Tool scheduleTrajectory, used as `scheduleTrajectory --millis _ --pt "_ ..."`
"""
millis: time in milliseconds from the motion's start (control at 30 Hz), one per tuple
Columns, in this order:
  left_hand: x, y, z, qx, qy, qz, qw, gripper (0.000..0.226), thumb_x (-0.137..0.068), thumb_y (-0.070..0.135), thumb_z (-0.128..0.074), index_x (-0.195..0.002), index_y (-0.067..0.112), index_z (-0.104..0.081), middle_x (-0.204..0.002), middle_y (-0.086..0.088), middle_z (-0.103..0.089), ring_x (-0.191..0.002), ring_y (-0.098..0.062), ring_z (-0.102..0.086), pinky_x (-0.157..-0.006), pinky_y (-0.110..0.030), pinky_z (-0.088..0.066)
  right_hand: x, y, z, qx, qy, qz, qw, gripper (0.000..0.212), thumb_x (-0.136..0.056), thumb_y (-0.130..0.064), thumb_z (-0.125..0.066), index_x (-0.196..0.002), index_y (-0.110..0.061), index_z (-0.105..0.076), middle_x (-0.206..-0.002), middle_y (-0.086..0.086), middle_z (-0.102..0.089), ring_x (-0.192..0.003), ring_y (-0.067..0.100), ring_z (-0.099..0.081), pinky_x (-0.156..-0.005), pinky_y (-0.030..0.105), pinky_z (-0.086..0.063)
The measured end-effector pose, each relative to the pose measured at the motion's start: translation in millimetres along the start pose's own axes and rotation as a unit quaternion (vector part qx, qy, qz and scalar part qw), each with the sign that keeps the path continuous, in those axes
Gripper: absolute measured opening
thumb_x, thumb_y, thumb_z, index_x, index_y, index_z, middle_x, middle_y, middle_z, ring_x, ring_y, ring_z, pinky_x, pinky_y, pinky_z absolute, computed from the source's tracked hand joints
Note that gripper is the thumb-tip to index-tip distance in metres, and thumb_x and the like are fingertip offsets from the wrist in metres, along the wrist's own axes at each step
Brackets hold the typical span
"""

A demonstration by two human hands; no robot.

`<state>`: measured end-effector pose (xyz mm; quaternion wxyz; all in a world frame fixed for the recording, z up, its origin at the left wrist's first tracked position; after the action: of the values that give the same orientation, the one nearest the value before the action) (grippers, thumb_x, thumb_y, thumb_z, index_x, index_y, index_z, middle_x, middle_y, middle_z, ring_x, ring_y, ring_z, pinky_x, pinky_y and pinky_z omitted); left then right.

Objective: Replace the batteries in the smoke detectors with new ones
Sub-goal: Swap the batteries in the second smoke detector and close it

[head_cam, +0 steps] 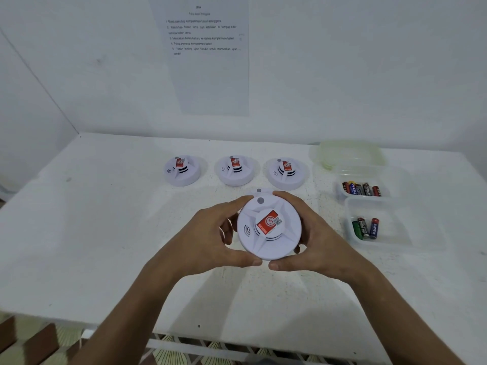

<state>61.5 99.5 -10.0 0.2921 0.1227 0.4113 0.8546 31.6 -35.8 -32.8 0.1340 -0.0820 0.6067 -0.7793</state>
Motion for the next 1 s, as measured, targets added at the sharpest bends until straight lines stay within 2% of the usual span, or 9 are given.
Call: scheduleTrajectory --millis 367,633,833,1000 --pt "-3.5 -3.4 2.7 0.0 0.0 -0.005 1.0 0.085 -0.064 0.044 -0.087 -0.132 0.059 -0.038 -0.099 0.025 -0.061 -0.072 -0.007 -0.053 -0.063 -0.015 -0.05 -4.0 -0.8 -0.7 0.002 -0.003 -0.001 1.0 0.1 -0.065 0.006 -0.086 -0.147 -0.019 -0.034 -0.144 -0.01 -0.049 -0.128 0.006 -0.051 -0.084 0.014 -0.049" --pt "-5.0 -4.2 -1.4 0.001 -0.008 -0.001 1.0 0.085 -0.064 0.044 -0.086 -0.136 0.053 -0.04 -0.099 0.024 -0.062 -0.073 -0.005 -0.053 -0.062 -0.014 -0.048 -2.1 0.9 0.6 -0.003 -0.007 -0.007 1.0 0.1 -0.065 0.007 -0.086 -0.146 -0.018 -0.034 -0.144 -0.008 -0.049 -0.125 0.003 -0.052 -0.077 0.011 -0.049" --pt "-6.9 -5.2 -2.4 0.003 -0.009 0.003 1.0 0.085 -0.064 0.046 -0.085 -0.135 0.055 -0.039 -0.098 0.022 -0.062 -0.071 -0.006 -0.053 -0.062 -0.015 -0.049 -3.7 4.2 2.2 0.007 -0.007 -0.015 1.0 0.097 -0.066 0.002 -0.087 -0.145 -0.022 -0.035 -0.136 -0.021 -0.053 -0.124 0.001 -0.052 -0.08 0.011 -0.049" --pt "-7.9 -6.7 -0.2 0.0 -0.007 0.007 1.0 0.087 -0.064 0.045 -0.086 -0.137 0.051 -0.039 -0.096 0.021 -0.062 -0.069 -0.006 -0.052 -0.063 -0.015 -0.049 -5.3 1.2 3.0 -0.008 -0.009 -0.008 1.0 0.097 -0.066 0.007 -0.085 -0.145 -0.019 -0.035 -0.139 -0.012 -0.052 -0.123 0.002 -0.053 -0.078 0.01 -0.049"
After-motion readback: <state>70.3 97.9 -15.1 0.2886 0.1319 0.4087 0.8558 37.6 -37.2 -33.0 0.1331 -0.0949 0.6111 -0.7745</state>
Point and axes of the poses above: each hand's wrist, its own x-axis away from the middle knuckle, its own z-axis out of the back of the hand, y = z × x, the point moved 10 cm from there along -x, towards the middle knuckle
